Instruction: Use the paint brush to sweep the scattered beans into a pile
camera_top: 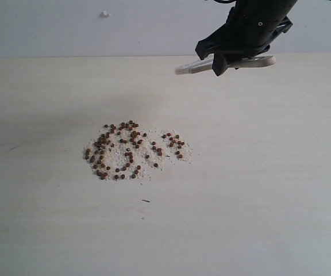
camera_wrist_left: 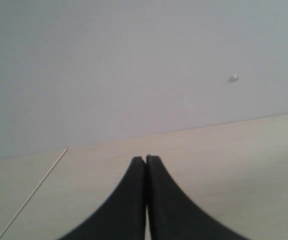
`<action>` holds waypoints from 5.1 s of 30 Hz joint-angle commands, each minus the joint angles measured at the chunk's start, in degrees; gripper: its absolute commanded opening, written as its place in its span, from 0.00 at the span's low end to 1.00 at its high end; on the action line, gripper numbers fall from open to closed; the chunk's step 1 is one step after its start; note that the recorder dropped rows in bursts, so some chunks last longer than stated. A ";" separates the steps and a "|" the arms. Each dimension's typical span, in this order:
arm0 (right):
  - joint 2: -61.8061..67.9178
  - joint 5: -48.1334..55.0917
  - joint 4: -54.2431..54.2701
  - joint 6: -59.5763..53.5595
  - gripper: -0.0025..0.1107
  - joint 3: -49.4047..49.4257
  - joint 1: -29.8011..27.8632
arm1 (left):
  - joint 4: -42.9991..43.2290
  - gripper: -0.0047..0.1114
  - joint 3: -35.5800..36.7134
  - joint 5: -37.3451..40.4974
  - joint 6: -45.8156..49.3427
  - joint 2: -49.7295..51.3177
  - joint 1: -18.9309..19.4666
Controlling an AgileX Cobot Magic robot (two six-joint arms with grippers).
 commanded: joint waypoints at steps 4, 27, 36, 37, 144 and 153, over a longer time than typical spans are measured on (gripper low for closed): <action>-0.57 -1.21 -0.09 0.39 0.02 0.04 -0.13 | 0.12 0.04 0.18 -0.41 0.03 -0.37 -0.15; -0.89 -21.50 7.59 -0.22 0.02 10.05 -0.13 | -17.48 0.04 0.18 -5.47 -16.03 -0.37 -0.15; -4.04 -33.90 21.56 -11.26 0.02 20.90 -0.13 | -17.50 0.04 0.18 -5.35 -17.68 -0.37 -0.15; -4.95 -33.73 22.01 -11.65 0.02 21.70 -0.13 | -17.50 0.04 0.18 -5.60 -17.68 -0.37 -0.15; -13.16 -21.82 21.86 -19.28 0.02 22.71 0.12 | 13.86 0.54 -47.39 -29.45 53.86 98.37 -41.52; -15.16 -19.51 22.92 -19.77 0.02 22.71 0.12 | 11.76 0.54 -49.37 -40.32 52.31 102.81 -40.48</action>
